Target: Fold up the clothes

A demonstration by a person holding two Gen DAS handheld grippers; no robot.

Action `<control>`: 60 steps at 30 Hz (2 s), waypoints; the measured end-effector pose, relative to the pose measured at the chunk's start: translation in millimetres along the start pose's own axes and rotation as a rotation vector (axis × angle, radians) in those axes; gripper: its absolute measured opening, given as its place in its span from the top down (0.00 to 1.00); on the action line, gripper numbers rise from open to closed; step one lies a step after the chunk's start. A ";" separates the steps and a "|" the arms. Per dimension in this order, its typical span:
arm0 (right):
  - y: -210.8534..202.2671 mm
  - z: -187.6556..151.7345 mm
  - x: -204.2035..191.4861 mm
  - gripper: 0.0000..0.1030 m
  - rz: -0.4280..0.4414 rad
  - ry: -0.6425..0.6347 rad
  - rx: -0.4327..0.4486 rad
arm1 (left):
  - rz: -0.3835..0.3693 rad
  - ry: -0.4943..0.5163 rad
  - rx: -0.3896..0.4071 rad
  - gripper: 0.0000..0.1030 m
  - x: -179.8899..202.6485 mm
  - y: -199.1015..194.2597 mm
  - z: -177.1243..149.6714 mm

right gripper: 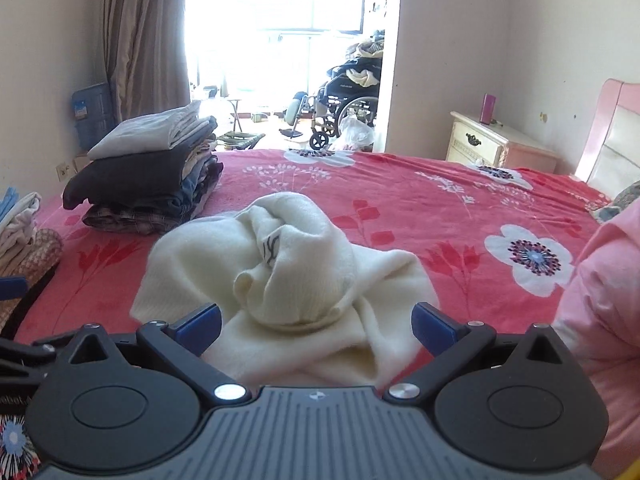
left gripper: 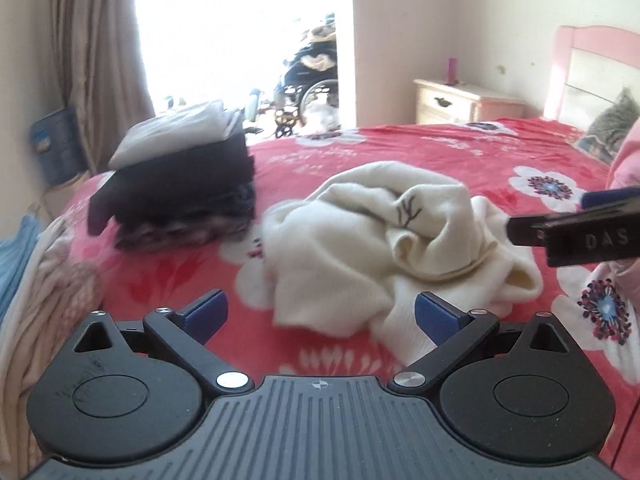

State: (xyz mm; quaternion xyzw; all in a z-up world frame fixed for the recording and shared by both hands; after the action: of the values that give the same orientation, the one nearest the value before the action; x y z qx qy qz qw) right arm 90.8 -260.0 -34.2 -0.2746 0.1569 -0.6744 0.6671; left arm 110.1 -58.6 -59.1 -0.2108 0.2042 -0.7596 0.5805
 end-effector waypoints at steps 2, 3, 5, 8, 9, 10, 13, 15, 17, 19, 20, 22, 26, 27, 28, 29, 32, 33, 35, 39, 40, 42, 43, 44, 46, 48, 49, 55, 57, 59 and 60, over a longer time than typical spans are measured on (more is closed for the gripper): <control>26.0 7.8 10.9 0.04 0.051 0.036 0.004 | -0.048 0.062 0.021 0.08 9.4 21.4 3.3; 39.6 11.6 15.1 0.05 0.073 0.051 0.002 | -0.070 0.091 0.029 0.11 14.7 27.6 1.4; 67.4 18.1 18.7 0.13 0.111 0.061 -0.018 | -0.103 0.144 0.021 0.30 21.5 47.7 0.0; 109.0 26.6 20.3 0.26 0.159 0.055 -0.057 | -0.143 0.204 -0.007 0.50 29.0 75.2 -3.1; 120.5 26.0 18.6 0.31 0.154 0.030 -0.081 | -0.155 0.215 -0.011 0.51 30.1 80.9 -4.1; 126.9 22.4 16.5 0.45 0.147 0.011 -0.096 | -0.163 0.219 -0.010 0.55 29.8 82.8 -4.5; 128.2 24.3 21.0 0.71 0.159 0.031 -0.078 | -0.186 0.228 -0.008 0.58 28.6 88.0 -5.6; 114.5 27.5 23.3 0.78 0.151 0.028 -0.038 | -0.199 0.217 -0.003 0.58 25.5 85.7 0.8; 98.1 33.1 26.0 0.81 0.164 0.029 -0.001 | -0.215 0.207 0.009 0.58 20.3 75.0 3.7; 78.5 36.2 30.5 0.82 0.187 0.034 0.030 | -0.231 0.198 0.031 0.58 15.2 58.3 7.4; 67.6 36.9 33.4 0.82 0.202 0.038 0.045 | -0.239 0.193 0.042 0.58 13.0 51.2 9.9; 49.0 42.1 39.0 0.82 0.231 0.055 0.070 | -0.259 0.181 0.054 0.57 9.8 40.6 16.9; -4.9 47.1 55.4 0.83 0.302 0.119 0.125 | -0.280 0.213 0.119 0.48 10.3 -2.1 21.0; -20.1 49.7 59.2 0.83 0.322 0.135 0.138 | -0.285 0.227 0.137 0.46 12.2 -13.8 21.0; -33.5 51.5 61.5 0.83 0.339 0.144 0.145 | -0.290 0.243 0.156 0.41 14.3 -25.6 21.0; -49.3 53.4 63.7 0.83 0.358 0.147 0.153 | -0.297 0.261 0.179 0.35 17.4 -38.4 20.6; -98.2 59.3 68.6 0.83 0.426 0.150 0.162 | -0.338 0.313 0.234 0.29 29.2 -76.3 20.1; -114.5 60.9 70.4 0.83 0.451 0.151 0.163 | -0.355 0.335 0.253 0.26 34.0 -88.8 18.6; -146.6 64.0 73.8 0.83 0.504 0.149 0.168 | -0.389 0.380 0.292 0.18 43.4 -112.8 14.2; -209.6 70.3 72.9 0.83 0.612 0.116 0.178 | -0.432 0.481 0.351 0.15 61.8 -158.0 -0.6; -223.6 71.7 71.4 0.83 0.638 0.105 0.176 | -0.439 0.499 0.360 0.16 65.4 -168.4 -4.0; -249.9 73.8 67.6 0.83 0.685 0.091 0.171 | -0.481 0.485 0.357 0.20 66.5 -188.6 -8.5; -259.6 74.3 66.9 0.83 0.712 0.092 0.169 | -0.505 0.475 0.350 0.26 66.5 -198.2 -10.7; -268.1 74.4 65.9 0.83 0.738 0.092 0.167 | -0.521 0.464 0.333 0.32 66.3 -204.5 -13.1; -270.2 71.0 61.8 0.83 0.769 0.092 0.148 | -0.546 0.446 0.281 0.44 66.0 -211.8 -19.0; -260.0 65.3 58.3 0.83 0.781 0.102 0.111 | -0.549 0.423 0.186 0.51 63.8 -203.9 -30.8; -249.0 59.2 57.2 0.83 0.781 0.124 0.082 | -0.536 0.410 0.149 0.57 63.0 -198.3 -38.5; -165.6 13.6 35.6 0.81 0.795 0.239 -0.076 | -0.446 0.236 -0.103 0.75 38.1 -138.9 -61.6; -140.8 1.2 27.3 0.78 0.785 0.277 -0.117 | -0.412 0.144 -0.166 0.80 20.2 -116.1 -56.2; -121.9 -9.1 23.7 0.70 0.756 0.325 -0.149 | -0.389 0.046 -0.212 0.81 0.5 -100.5 -50.3; -117.7 -14.1 28.7 0.65 0.741 0.378 -0.156 | -0.378 0.004 -0.228 0.81 -8.1 -95.3 -46.7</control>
State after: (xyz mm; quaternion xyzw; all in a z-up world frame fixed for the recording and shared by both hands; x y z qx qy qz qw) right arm -12.0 -283.3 27.2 -0.1208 0.4152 -0.4136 0.8012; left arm 10.2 -24.6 -45.6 -0.3081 0.2467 -0.8273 0.3998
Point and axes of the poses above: each gripper's, at about its wrist camera, not at the fingertips, and y roughly the way its jaws point, x to its right, z to its top, the point moved 1 cm from there along y, roughly the way its jaws point, and after that the axes turned 11 degrees about -y, right-handed, at the moved point
